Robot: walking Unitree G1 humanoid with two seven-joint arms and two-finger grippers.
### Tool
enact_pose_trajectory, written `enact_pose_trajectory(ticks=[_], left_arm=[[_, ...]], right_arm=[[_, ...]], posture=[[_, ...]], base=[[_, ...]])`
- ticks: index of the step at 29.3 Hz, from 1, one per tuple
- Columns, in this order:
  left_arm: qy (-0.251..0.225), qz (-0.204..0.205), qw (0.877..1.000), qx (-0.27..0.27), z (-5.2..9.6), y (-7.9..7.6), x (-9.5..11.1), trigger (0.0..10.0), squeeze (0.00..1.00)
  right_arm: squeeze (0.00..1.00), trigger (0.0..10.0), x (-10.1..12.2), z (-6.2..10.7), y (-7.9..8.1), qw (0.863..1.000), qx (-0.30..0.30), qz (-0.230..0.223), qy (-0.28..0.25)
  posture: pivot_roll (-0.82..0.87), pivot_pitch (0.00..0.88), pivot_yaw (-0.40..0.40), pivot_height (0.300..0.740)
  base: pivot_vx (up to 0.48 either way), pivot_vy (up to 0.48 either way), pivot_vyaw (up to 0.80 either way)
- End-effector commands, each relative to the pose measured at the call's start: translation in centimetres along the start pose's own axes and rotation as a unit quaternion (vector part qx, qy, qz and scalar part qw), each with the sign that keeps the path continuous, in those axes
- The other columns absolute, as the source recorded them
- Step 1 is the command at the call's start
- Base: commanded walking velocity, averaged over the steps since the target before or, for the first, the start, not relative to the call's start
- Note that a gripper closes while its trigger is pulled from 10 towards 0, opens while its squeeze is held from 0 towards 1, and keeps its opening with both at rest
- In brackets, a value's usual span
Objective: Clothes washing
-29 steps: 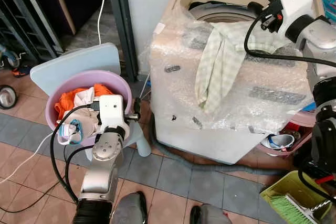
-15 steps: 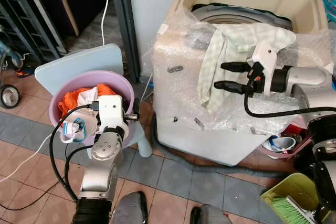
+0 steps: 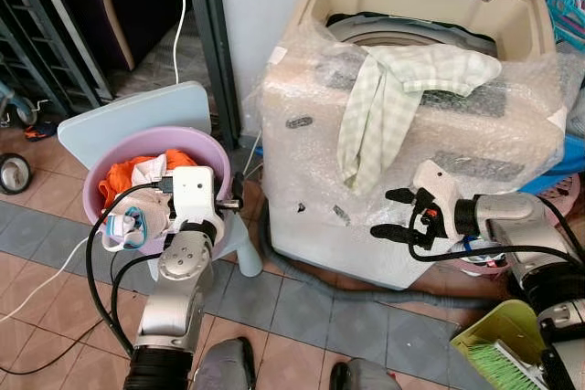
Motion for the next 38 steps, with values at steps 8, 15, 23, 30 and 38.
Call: enact_pose_trajectory(ticks=[8, 15, 23, 30, 38], left_arm=[[0.005, -0.006, 1.000, 0.002, 0.0, 0.1, -0.1, 10.0, 0.00], [0.006, -0.004, 1.000, 0.001, -0.1, -0.1, -0.2, 10.0, 0.00], [0.006, -0.003, 1.000, -0.002, -0.1, -0.1, -0.2, 10.0, 0.00], [0.004, -0.003, 1.000, -0.005, -0.3, -0.5, 0.0, 10.0, 0.00], [0.004, -0.001, 1.000, 0.000, -0.3, -0.3, -0.1, 10.0, 0.00]], right_arm=[[1.00, 10.0, 3.0, -0.9, -1.6, 0.995, -0.077, 0.003, -0.062], [1.00, 10.0, 4.5, -2.5, -1.4, 0.989, -0.109, -0.018, -0.095], [0.93, 10.0, 6.4, -4.6, 2.0, 0.982, -0.042, -0.087, -0.162], [0.00, 10.0, 9.2, -4.6, 2.7, 0.966, -0.005, -0.129, -0.224], [0.00, 10.0, 9.4, -5.6, 1.5, 0.966, -0.042, -0.151, -0.206]], posture=[[-0.03, 0.085, 0.033, 0.740], [-0.03, 0.083, 0.028, 0.740], [-0.03, 0.084, 0.030, 0.740], [-0.03, 0.080, 0.030, 0.740], [-0.02, 0.078, 0.024, 0.740]], base=[[0.000, 0.000, 0.00], [0.000, 0.000, 0.00], [0.000, 0.000, 0.00], [0.000, 0.000, 0.00], [0.000, 0.000, 0.00]])
Point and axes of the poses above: a point about 5 cm out from each wrist's last joint towards the gripper, its own z axis pointing back from the gripper into the wrist, its own x axis along the axis of the wrist's last joint, y = z × x, the point moved 5 cm from there along -z, pointing out of the wrist towards the gripper, and after that the axes turned 4 degrees about -z, right-handed, at the moved point
